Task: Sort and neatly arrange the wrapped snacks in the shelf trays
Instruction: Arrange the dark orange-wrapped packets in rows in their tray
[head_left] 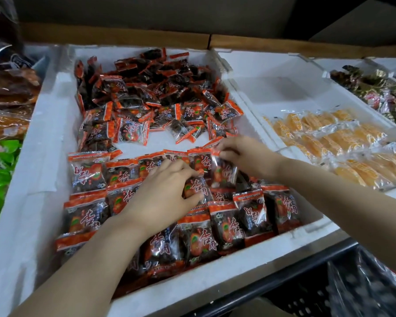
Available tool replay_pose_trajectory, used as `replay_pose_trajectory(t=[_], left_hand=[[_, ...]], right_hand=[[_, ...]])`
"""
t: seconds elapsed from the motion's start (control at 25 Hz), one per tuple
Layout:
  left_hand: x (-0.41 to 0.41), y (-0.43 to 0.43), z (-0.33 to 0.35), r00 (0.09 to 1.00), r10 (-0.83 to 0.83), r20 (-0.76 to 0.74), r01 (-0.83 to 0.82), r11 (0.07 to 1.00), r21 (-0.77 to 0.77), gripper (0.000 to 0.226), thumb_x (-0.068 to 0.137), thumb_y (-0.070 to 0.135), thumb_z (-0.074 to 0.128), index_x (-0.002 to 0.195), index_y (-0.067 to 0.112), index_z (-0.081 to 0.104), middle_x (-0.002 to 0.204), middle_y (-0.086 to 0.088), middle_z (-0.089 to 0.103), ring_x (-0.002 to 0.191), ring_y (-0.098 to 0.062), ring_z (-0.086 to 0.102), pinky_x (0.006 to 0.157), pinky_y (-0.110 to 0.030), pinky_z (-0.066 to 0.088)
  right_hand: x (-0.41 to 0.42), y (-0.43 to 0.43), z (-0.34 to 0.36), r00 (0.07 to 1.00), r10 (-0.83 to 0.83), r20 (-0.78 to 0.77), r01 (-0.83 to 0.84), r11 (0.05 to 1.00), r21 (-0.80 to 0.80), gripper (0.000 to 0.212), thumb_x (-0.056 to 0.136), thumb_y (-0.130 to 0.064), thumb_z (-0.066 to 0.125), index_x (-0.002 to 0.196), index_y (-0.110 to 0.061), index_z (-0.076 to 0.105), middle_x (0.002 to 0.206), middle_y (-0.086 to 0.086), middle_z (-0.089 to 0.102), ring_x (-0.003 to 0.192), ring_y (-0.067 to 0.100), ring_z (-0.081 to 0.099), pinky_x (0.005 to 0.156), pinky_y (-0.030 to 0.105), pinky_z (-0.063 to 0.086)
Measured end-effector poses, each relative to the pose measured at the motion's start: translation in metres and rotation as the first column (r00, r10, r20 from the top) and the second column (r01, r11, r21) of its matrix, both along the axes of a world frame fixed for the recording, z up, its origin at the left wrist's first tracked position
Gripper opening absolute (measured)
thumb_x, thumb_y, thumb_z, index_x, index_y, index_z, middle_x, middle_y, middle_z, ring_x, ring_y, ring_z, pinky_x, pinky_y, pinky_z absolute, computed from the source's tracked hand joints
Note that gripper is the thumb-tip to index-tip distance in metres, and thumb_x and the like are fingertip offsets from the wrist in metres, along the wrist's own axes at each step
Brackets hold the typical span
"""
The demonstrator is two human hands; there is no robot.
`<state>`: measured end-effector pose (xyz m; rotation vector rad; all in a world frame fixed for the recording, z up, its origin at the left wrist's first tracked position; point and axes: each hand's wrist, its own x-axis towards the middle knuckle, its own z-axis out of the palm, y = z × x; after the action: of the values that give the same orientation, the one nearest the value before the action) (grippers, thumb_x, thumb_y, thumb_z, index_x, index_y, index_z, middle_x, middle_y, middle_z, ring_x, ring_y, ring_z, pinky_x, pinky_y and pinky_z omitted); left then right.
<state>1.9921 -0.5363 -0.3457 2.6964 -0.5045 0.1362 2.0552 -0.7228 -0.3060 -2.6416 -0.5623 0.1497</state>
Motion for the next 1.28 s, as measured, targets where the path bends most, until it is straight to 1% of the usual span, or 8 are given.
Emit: replay_pose_trajectory(t=[0.08,0.2,0.44,0.64,0.8,1.04,1.16,1.28], left_hand=[[0.001,-0.001,0.000,1.000,-0.006,-0.004,0.006,1.000,0.003,0.050,0.091,0.051,0.050,0.137,0.033,0.042,0.129,0.018,0.040,0.123,-0.005,0.028,0.108,-0.026,0.022],[0.002,0.000,-0.001,1.000,-0.007,0.002,0.006,1.000,0.016,0.049,0.091,0.051,0.050,0.136,0.034,0.042,0.129,0.019,0.039,0.123,-0.004,0.027,0.107,-0.026,0.022],[0.000,-0.001,-0.001,1.000,-0.013,0.025,0.012,1.000,0.023,0.047,0.094,0.051,0.043,0.137,0.034,0.040,0.129,0.019,0.037,0.122,-0.002,0.026,0.105,-0.023,0.021],[0.042,0.002,0.012,0.991,0.028,0.127,-0.025,0.999,-0.027,0.041,0.096,0.042,0.045,0.134,0.027,0.044,0.133,0.011,0.044,0.125,-0.011,0.037,0.104,-0.029,0.030],[0.113,0.004,0.013,0.989,0.146,0.037,-0.142,0.985,-0.096,0.051,0.095,0.037,0.052,0.141,0.020,0.038,0.145,0.000,0.040,0.132,-0.020,0.036,0.108,-0.039,0.032],[0.154,-0.007,0.000,0.964,0.253,-0.088,-0.253,0.967,0.006,0.083,0.079,0.037,0.074,0.145,0.020,0.027,0.148,-0.001,0.032,0.135,-0.025,0.032,0.107,-0.043,0.036],[0.157,-0.009,-0.002,0.964,0.264,0.035,-0.266,0.962,0.057,0.063,0.085,0.017,0.066,0.140,0.016,0.036,0.139,-0.006,0.043,0.127,-0.027,0.039,0.101,-0.038,0.040],[0.151,-0.003,0.004,0.948,0.276,0.158,-0.262,0.959,-0.106,0.031,0.092,0.005,0.054,0.123,0.008,0.053,0.119,-0.008,0.060,0.102,-0.021,0.055,0.081,-0.026,0.042]], right_hand=[[0.003,0.002,-0.010,0.991,0.093,-0.092,-0.099,0.993,-0.068,0.020,0.097,-0.012,0.047,0.082,-0.012,0.060,0.084,0.005,0.061,0.077,0.019,0.054,0.072,0.031,0.041],[0.003,0.001,-0.018,0.985,0.070,-0.156,-0.060,0.996,0.068,0.013,0.093,-0.012,0.054,0.084,-0.021,0.056,0.079,-0.005,0.057,0.077,0.010,0.053,0.073,0.023,0.041],[0.000,-0.008,-0.023,0.976,0.166,0.144,-0.151,0.983,-0.109,0.029,0.085,-0.030,0.066,0.112,-0.026,0.059,0.103,-0.016,0.047,0.097,-0.001,0.041,0.088,0.016,0.034],[0.038,-0.014,-0.001,0.923,0.006,0.384,0.020,0.998,-0.062,0.050,0.090,-0.021,0.059,0.137,-0.019,0.040,0.135,0.001,0.044,0.125,0.016,0.039,0.104,0.027,0.029],[0.093,-0.018,0.002,0.937,-0.038,0.346,0.086,0.988,-0.126,0.065,0.087,-0.006,0.060,0.143,-0.019,0.031,0.146,0.004,0.036,0.134,0.021,0.032,0.107,0.027,0.024],[0.119,-0.011,-0.008,0.909,-0.067,0.412,0.152,0.973,-0.176,0.049,0.092,-0.009,0.049,0.137,-0.026,0.042,0.123,0.016,0.056,0.116,0.032,0.049,0.096,0.038,0.042],[0.111,-0.010,-0.002,0.870,-0.074,0.488,0.190,0.963,-0.192,0.039,0.094,-0.018,0.047,0.132,-0.023,0.047,0.113,0.017,0.059,0.104,0.034,0.054,0.086,0.038,0.044],[0.093,-0.012,0.008,0.851,-0.091,0.518,0.168,0.980,-0.105,0.031,0.093,-0.025,0.048,0.123,-0.016,0.050,0.105,0.015,0.060,0.097,0.034,0.056,0.077,0.037,0.044]])
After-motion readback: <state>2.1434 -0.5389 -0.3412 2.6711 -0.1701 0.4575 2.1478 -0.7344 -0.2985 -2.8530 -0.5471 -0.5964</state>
